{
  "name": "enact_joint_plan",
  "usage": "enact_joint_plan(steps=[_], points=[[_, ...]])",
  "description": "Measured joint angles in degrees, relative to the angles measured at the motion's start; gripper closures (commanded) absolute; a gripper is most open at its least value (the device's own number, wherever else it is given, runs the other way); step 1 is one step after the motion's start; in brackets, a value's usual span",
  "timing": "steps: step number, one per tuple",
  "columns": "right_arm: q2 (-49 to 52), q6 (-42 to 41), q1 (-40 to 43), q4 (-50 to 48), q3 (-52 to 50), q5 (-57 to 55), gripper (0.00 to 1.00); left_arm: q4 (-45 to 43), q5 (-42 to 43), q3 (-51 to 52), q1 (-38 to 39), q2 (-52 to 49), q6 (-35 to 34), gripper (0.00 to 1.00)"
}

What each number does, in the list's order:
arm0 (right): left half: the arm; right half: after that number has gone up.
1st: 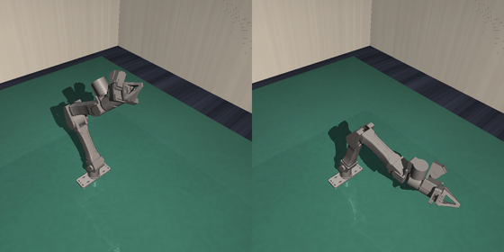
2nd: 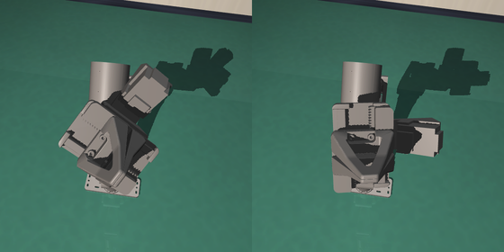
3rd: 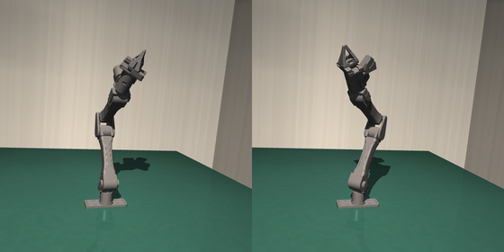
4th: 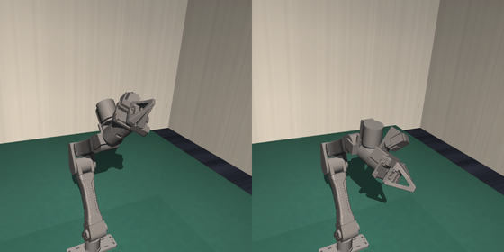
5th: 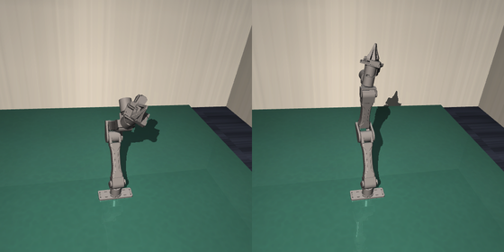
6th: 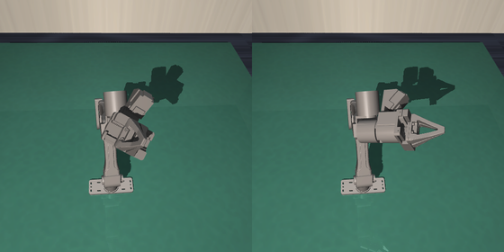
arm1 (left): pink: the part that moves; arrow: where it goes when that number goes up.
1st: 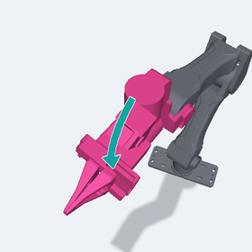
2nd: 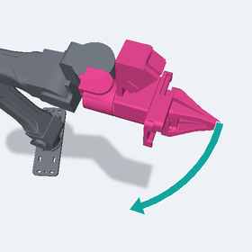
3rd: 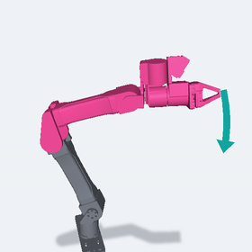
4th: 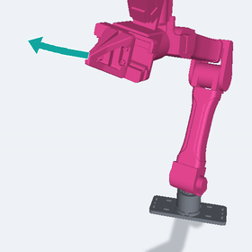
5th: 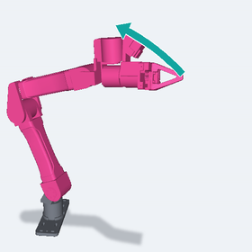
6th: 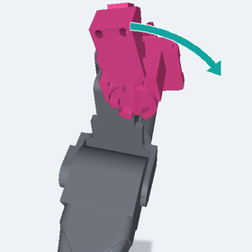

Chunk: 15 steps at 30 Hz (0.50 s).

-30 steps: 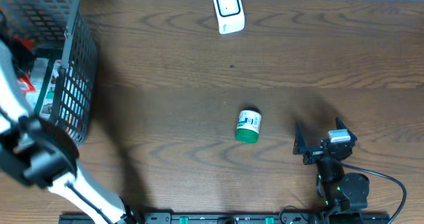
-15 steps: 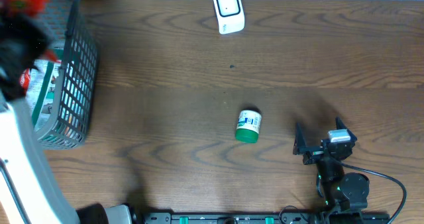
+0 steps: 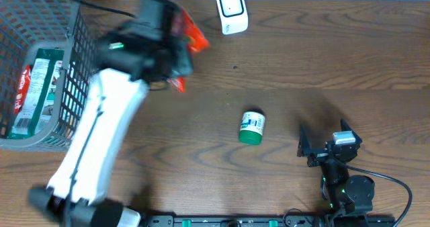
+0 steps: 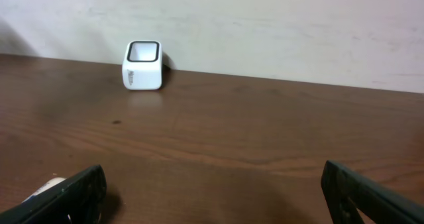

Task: Scan the item barcode
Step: 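Reach the left gripper into the basket and grasp the red snack bag, then carry the red snack bag with the left gripper toward the scanner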

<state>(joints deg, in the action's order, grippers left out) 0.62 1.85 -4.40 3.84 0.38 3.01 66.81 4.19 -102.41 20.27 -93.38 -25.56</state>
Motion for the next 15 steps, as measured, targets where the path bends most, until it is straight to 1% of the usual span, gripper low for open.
enact_joint_plan(steps=[3, 7, 15], points=[[0.00, 0.00, 0.00, 0.00, 0.00, 0.00, 0.01, -1.95, -0.02, 4.52, 2.69, -4.15, -1.29, 0.92], [0.00, 0.00, 0.00, 0.00, 0.00, 0.00, 0.01, -3.61, -0.72, 8.13, 3.87, -9.66, -3.06, 0.93], [0.02, 0.00, 0.00, 0.02, 0.00, 0.02, 0.01, -4.52, -1.97, 8.96, 3.89, -20.11, -5.38, 0.92]])
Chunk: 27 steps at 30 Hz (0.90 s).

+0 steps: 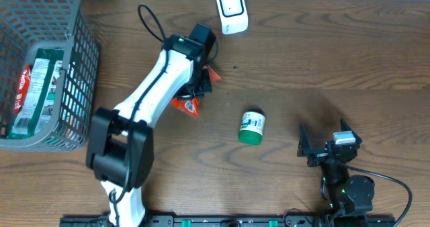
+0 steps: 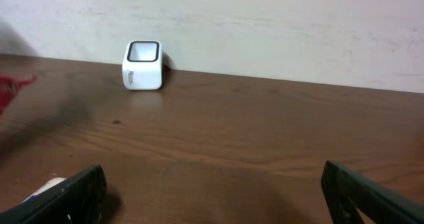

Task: Scan the item barcode
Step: 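Carry the red snack bag with the left gripper toward the scanner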

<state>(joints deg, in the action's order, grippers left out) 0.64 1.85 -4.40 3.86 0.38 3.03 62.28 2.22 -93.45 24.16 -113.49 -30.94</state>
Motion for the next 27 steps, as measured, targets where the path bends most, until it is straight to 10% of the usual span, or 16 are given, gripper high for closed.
enact_joint_plan(steps=[20, 23, 27], points=[[-0.02, 0.00, 0.00, 0.00, 0.00, -0.02, 0.01, -2.91, -0.02, 0.00, 0.33, -5.53, -0.61, 0.92], [-0.02, 0.00, 0.00, 0.00, 0.00, 0.00, 0.01, -3.21, -0.04, 0.15, 0.52, -5.53, -0.52, 0.48], [0.00, 0.00, 0.00, 0.00, 0.00, -0.02, 0.01, -3.78, -0.02, 0.28, 1.03, -5.53, -0.87, 0.34]])
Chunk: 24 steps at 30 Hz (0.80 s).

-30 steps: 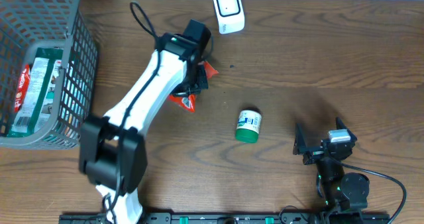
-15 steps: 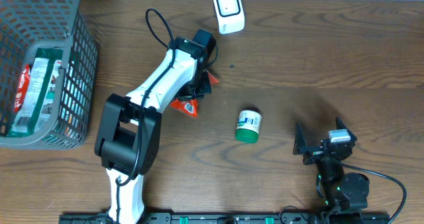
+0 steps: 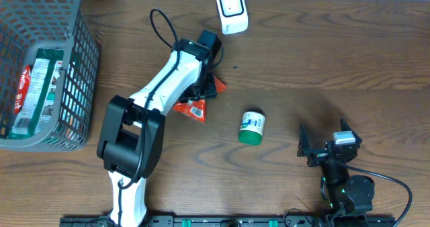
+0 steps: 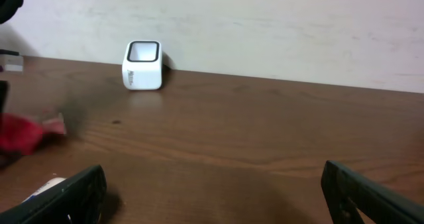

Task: Scan the item barcode
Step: 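Carry the red snack bag with the left gripper toward the scanner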

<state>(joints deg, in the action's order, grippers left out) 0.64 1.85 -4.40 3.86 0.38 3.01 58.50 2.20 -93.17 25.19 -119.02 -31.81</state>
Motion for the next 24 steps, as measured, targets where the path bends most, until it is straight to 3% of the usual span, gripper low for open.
enact_joint_plan(steps=[3, 6, 7, 10, 11, 18, 24], points=[[-0.02, 0.00, 0.00, -0.02, 0.00, 0.00, 0.01, 1.60, 0.07, -0.46, -0.04, 0.02, 0.57, 0.27], [0.00, 0.00, 0.00, 0.00, 0.00, 0.02, 0.01, 1.64, 0.07, -1.44, -0.79, 1.38, 0.87, 0.27], [-0.02, 0.00, 0.00, 0.00, 0.00, 0.00, 0.01, 1.44, 0.02, -1.64, -1.09, 2.47, 0.94, 0.33], [-0.02, 0.00, 0.00, -0.02, 0.00, 0.00, 0.01, 1.51, 0.02, -2.54, -1.66, 6.69, 1.14, 0.86], [-0.02, 0.00, 0.00, 0.00, 0.00, 0.02, 0.01, 1.49, 0.04, -2.97, -1.73, 7.72, 1.05, 0.92], [0.00, 0.00, 0.00, 0.00, 0.00, 0.02, 0.01, 0.22, 0.92, -2.29, -1.57, 9.20, 1.62, 0.93], [0.00, 0.00, 0.00, -0.02, 0.00, 0.00, 0.01, -6.56, 4.55, 4.15, -1.49, 6.69, 1.62, 0.93]])
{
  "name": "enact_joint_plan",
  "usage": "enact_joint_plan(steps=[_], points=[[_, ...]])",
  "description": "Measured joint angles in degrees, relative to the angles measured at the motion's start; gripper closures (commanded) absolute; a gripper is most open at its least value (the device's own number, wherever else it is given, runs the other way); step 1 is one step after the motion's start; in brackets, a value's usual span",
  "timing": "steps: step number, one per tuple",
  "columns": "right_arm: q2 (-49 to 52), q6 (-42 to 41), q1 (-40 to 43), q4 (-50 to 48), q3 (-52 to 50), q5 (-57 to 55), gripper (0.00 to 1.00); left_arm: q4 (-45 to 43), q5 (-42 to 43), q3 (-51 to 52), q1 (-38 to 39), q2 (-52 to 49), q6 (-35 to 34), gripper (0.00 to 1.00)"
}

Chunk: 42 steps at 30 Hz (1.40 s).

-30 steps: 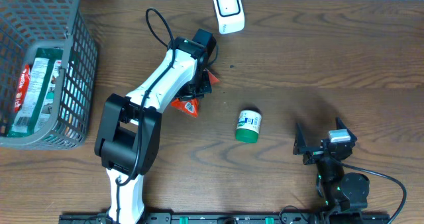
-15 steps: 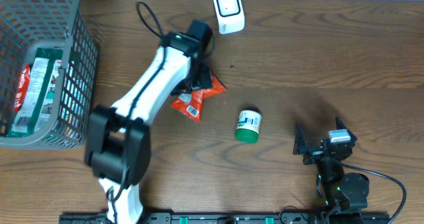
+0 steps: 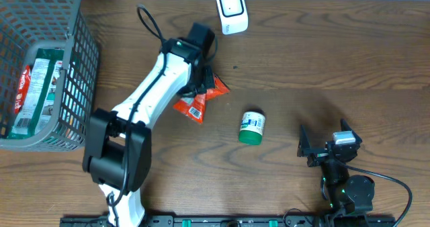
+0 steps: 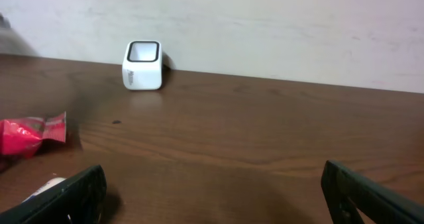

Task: Scan the item barcode
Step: 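Carry the red snack bag with the left gripper toward the scanner, then lay the red bag on the table beside the jar, open left gripper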

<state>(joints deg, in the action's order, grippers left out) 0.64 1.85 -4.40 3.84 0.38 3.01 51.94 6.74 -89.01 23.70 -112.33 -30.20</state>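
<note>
A red snack packet (image 3: 195, 103) lies in the middle of the table with a white barcode patch facing up; its end also shows in the right wrist view (image 4: 30, 134). My left gripper (image 3: 203, 78) hangs over the packet's far edge, and whether its fingers still grip it is hidden. The white scanner (image 3: 230, 11) stands at the back edge, window up (image 4: 142, 65), a short way beyond the packet. My right gripper (image 3: 328, 145) rests open near the front right, nothing between its fingers (image 4: 212, 179).
A green-and-white bottle (image 3: 252, 127) lies on its side between the packet and my right gripper; its cap shows by the right gripper's left finger (image 4: 43, 184). A grey wire basket (image 3: 75, 66) holding more packets stands at the far left. A wall runs behind the table.
My left wrist has shifted a little left and back. The packet stays in about the same spot, slightly turned, and shows more fully in the right wrist view. The right arm has not moved.
My left arm was blurred beside the basket with the red packet held up near the back. Then arm and packet were at mid table, left of the bottle. The packet has stayed there since, below the scanner, while my wrist shifted slightly above it.
</note>
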Motion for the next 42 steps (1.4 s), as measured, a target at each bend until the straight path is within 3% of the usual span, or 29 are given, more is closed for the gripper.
enact_joint_plan(steps=[12, 21, 29, 36, 42], points=[[0.00, 0.00, 0.00, 0.02, 0.00, 0.02, 0.01, -13.62, 2.38, 11.06, 3.17, -2.05, 0.00, 0.93], [0.00, 0.00, 0.00, 0.02, 0.00, 0.00, 0.01, -13.92, 2.12, 11.10, 3.34, 0.00, 1.75, 0.87], [0.00, 0.00, 0.00, 0.00, 0.00, 0.02, 0.01, -12.13, -7.67, 10.23, 0.39, 8.20, 2.10, 0.83], [0.00, 0.00, 0.00, 0.00, 0.00, 0.00, 0.01, -12.59, -10.80, 10.29, -7.39, 5.11, 2.21, 0.83], [-0.02, 0.00, 0.00, 0.02, 0.00, 0.00, 0.01, -12.33, -10.97, 10.69, -8.92, 0.87, 3.06, 0.83]])
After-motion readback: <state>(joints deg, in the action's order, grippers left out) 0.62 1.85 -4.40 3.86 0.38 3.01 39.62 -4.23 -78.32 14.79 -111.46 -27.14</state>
